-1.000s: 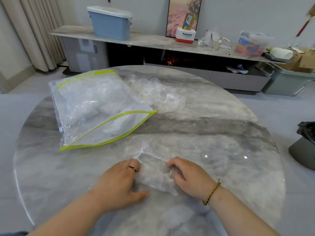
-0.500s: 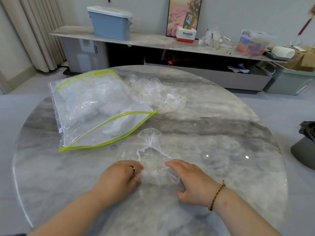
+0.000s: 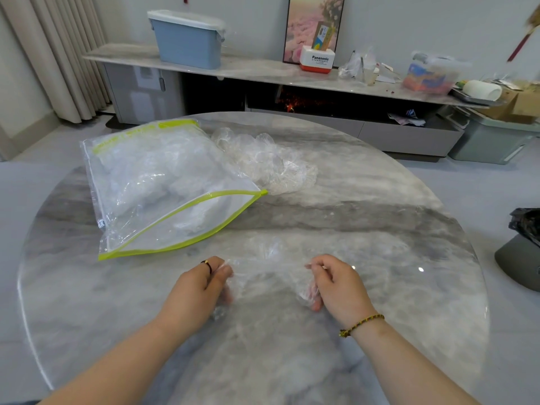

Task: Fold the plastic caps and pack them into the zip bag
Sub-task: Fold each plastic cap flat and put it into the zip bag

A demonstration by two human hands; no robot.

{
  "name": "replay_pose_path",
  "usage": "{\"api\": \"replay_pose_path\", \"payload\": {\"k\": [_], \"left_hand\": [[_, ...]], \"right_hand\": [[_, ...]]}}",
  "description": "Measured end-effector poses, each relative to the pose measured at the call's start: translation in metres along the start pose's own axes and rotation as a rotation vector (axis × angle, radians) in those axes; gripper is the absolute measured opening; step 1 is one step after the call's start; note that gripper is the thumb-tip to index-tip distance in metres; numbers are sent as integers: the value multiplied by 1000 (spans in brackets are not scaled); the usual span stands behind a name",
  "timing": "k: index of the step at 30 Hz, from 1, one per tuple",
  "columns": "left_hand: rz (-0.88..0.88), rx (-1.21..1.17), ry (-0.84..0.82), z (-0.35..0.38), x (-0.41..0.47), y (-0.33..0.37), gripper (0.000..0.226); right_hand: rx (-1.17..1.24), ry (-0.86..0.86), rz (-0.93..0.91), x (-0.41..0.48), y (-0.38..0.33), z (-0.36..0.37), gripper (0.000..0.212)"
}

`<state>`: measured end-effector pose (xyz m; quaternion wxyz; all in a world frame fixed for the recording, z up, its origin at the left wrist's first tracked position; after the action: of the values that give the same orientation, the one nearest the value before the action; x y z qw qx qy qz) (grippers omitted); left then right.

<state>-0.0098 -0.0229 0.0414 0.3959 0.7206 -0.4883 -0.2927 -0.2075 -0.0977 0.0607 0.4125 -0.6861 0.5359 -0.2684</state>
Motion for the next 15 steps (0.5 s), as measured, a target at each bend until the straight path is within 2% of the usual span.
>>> {"api": "replay_pose_path", "payload": {"k": [5,8,9,10,12,13,15], "left_hand": [[-122,-22,35,4,1,3,24],[-151,92,63,1,2,2,12],[-154,157,61,-1,2,3,5],[-154,218,65,-1,2,2,10],[-149,293,56,-2,2,2,29],[-152,316,56,-1,2,3,37],[-185,376,45,0,3,2,46]], "right_hand": [[-98,4,103,7,5,0,25],[-246,-11,122,6,2,-5,10],[-346,28,84,4,2,-4,21],[-444,114,-35,3,0,-2,29],[-484,318,-436,-2,-5,7,30],[-444,343,-602,-7,-9,14,29],[-436,235,-803,-19,-11,34,26]]}}
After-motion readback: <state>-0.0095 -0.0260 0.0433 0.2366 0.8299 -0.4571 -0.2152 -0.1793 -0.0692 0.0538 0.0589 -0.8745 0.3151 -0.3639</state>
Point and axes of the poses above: each hand's wrist, its own x-axis towards the middle knuckle, its own z-axis out of the palm, y = z × x, the point moved 1 cm from there along x, towards the middle knuckle, and after that the axes turned 4 degrees about x, right-handed, at the moved point
